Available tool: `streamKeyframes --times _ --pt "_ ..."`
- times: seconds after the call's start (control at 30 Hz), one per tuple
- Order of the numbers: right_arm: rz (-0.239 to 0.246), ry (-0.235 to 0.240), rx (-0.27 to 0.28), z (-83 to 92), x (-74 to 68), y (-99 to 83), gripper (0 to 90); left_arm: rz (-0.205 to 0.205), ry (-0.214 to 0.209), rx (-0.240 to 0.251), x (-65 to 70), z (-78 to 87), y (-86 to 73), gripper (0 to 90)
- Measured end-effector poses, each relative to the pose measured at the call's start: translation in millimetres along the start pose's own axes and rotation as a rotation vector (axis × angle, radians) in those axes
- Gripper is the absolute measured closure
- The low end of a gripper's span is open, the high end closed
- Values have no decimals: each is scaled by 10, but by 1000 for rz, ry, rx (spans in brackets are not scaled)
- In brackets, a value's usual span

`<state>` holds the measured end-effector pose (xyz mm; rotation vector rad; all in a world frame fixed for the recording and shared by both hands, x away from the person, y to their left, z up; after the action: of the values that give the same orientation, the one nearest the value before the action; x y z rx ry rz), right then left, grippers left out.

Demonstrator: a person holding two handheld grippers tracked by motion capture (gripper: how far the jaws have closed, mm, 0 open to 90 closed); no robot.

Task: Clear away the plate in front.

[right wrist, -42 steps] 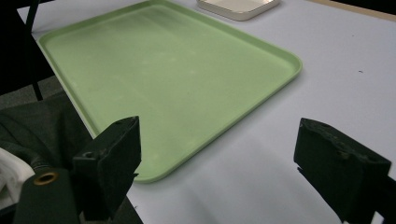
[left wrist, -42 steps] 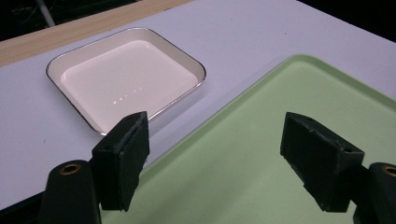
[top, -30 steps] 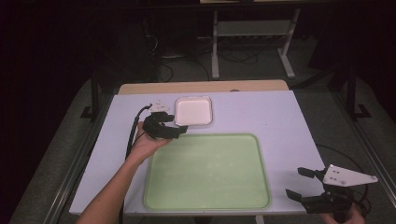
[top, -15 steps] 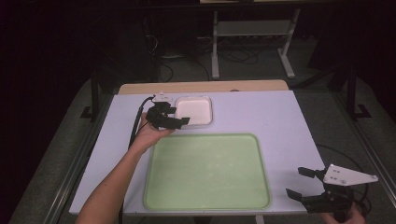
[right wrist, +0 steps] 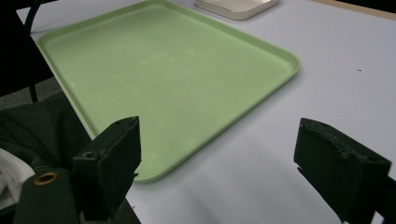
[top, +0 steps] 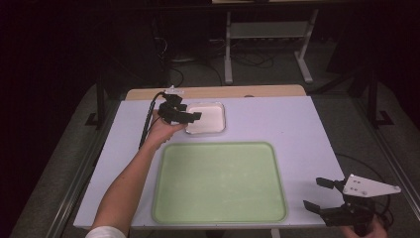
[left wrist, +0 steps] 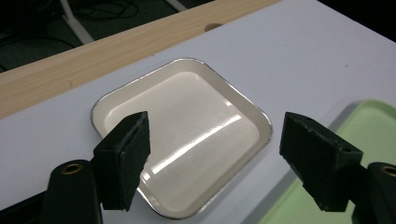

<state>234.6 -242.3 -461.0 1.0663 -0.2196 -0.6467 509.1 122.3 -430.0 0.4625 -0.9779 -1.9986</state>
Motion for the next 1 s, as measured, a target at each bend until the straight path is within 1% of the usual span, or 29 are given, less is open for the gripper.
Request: streamKeyframes --times 0.03,0.07,0.13,0.2,0.23,0.27,0.3,0.33,0.4,0.43,0.47,0.5,0.53,0.57,0.6,0.63,0.67,0.7,0.73,0.77,0.8,0.83,0.87,0.97,1.0 --pt "1 0 0 1 2 0 139 0 0 0 0 0 0 247" --pt "-1 -1 1 3 3 0 139 3 11 -8 -40 -35 5 251" --pt "0 -1 1 3 4 0 139 37 19 -12 -95 -92 17 265" --pt "1 -1 1 3 2 -1 140 52 39 -32 -159 -179 6 268" --pt "1 -1 1 3 2 -1 140 52 39 -32 -159 -179 6 272" --pt "1 -1 0 3 2 -2 140 61 52 -41 -183 -215 -6 272" --pt "0 0 0 2 3 -3 140 75 53 -35 -193 -235 -6 283" --pt "-1 2 0 2 3 -7 140 91 70 -39 -223 -279 -21 304" --pt "-1 2 -1 3 4 -9 140 98 72 -47 -234 -302 -38 316" --pt "-2 3 -1 5 3 -12 140 105 76 -60 -248 -324 -60 316" --pt "-3 3 -1 6 5 -16 140 106 100 -79 -282 -354 -101 329" --pt "-3 3 -1 6 5 -16 140 106 100 -79 -282 -354 -101 340" --pt "-2 4 -2 1 1 -15 140 118 109 -100 -314 -387 -141 343" --pt "-2 4 -2 1 1 -15 140 118 109 -100 -314 -387 -141 348" --pt "-1 7 -6 -9 -4 -16 140 143 112 -104 -346 -409 -159 369" --pt "-1 7 -6 -9 -4 -16 140 143 112 -104 -346 -409 -159 383" --pt "0 8 -7 -14 -5 -16 140 157 119 -107 -364 -420 -166 383" --pt "1 9 -8 -21 -9 -14 140 181 126 -108 -396 -436 -177 402" --pt "1 9 -8 -21 -9 -14 140 181 126 -108 -396 -436 -177 415" --pt "1 10 -8 -22 -11 -13 140 191 130 -116 -415 -450 -195 415" --pt "1 12 -9 -25 -11 -16 140 201 142 -128 -450 -469 -222 436" --pt "-1 12 -9 -25 -11 -17 140 221 140 -135 -463 -487 -246 448" --pt "-1 12 -9 -25 -11 -17 140 221 140 -135 -463 -487 -246 461" --pt "-4 11 -4 -24 -6 -20 140 252 144 -156 -494 -528 -299 474" --pt "-5 12 -5 -22 -6 -20 140 254 153 -171 -505 -545 -328 483"
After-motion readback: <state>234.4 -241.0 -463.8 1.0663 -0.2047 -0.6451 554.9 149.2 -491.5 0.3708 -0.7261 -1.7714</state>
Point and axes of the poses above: each handheld gripper's, and its own axes: z roughly backward along the jaws, y roughly out of its top, x roughly to its right, the point moved 9 cm from there along -z, roughly forward along the jaws, and after that the axes turned 6 degrees about y, right-handed, at the moved point
